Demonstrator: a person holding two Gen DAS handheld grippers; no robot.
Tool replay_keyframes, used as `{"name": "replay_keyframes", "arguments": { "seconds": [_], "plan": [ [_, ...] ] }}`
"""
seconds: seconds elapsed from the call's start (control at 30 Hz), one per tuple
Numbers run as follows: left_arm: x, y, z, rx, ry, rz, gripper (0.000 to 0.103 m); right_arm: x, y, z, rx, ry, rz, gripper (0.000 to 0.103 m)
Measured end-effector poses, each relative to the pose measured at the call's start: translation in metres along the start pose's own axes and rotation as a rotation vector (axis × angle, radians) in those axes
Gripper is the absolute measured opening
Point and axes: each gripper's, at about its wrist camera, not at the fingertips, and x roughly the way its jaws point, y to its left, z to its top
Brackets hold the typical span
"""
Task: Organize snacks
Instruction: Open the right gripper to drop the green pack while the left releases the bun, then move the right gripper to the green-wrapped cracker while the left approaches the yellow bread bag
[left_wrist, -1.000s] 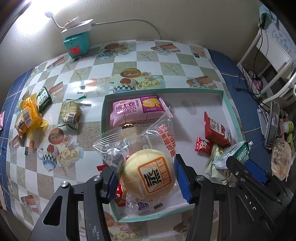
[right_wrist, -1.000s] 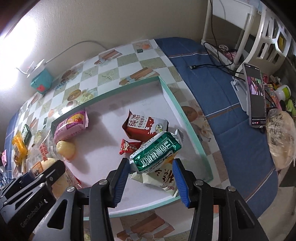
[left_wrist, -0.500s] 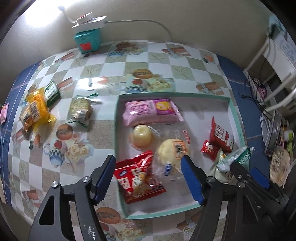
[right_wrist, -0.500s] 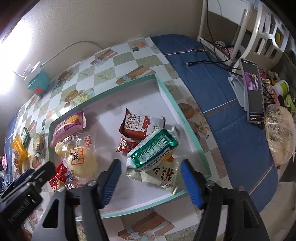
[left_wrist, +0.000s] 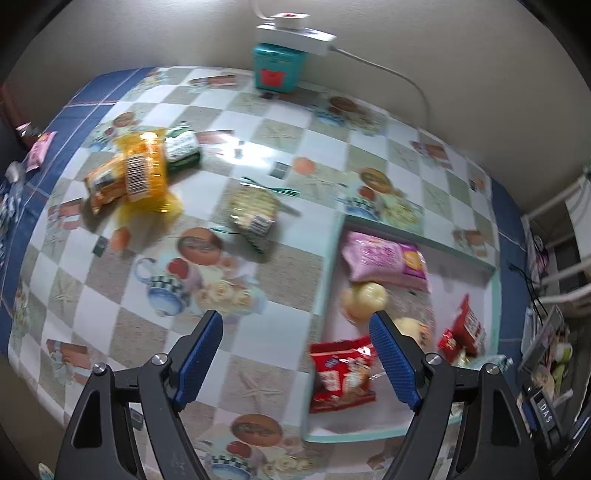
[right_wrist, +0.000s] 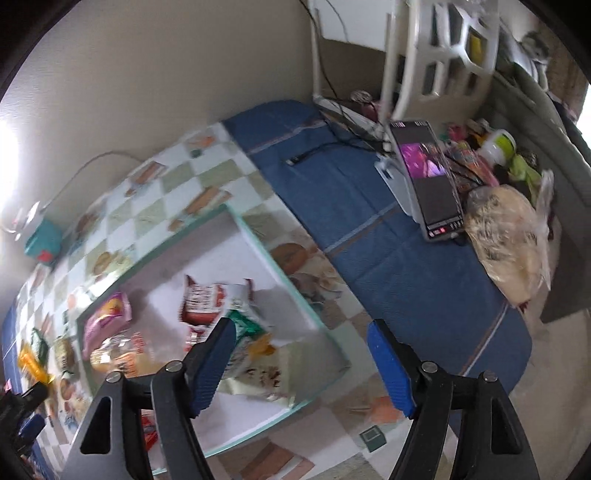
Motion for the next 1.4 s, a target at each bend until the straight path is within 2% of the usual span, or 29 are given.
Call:
{"name": "replay_keyframes", "arguments": {
  "seconds": [0.1,0.23,0.47,0.83,0.9,1.13,1.4],
  "plan": [
    [0.0,0.01,0.003,-0.02,-0.007,0.029,0.082,0.016,-0.006,-0.002,0.017,0.045,-0.015,0.077],
    [0.0,0.017,0.005,-0.042,0.001,0.02,0.083,0.031,-0.001,-0.007,-0.001,0.09,-0.02,0.077],
    [-0.001,0.015,0.005,-0.032,-0.002,0.019,0.083,0.028,0.027,-0.015,-0.071,0.091,0.059,0.077],
    [0.005,0.03,0.01,-0.057,0.011,0.048,0.083,0.022,0.076,-0.029,-0.149,0.099,0.103,0.077],
    [0.007,0.037,0.012,-0.07,0.016,0.057,0.087,0.019,0.088,-0.033,-0.167,0.097,0.117,0.077],
    [0.009,0.078,0.022,-0.146,0.015,0.077,0.089,0.007,0.141,-0.052,-0.254,0.086,0.168,0.077],
    [0.002,0.156,0.035,-0.295,-0.01,0.15,0.092,-0.012,0.199,-0.075,-0.349,0.045,0.266,0.077]
  ]
}}
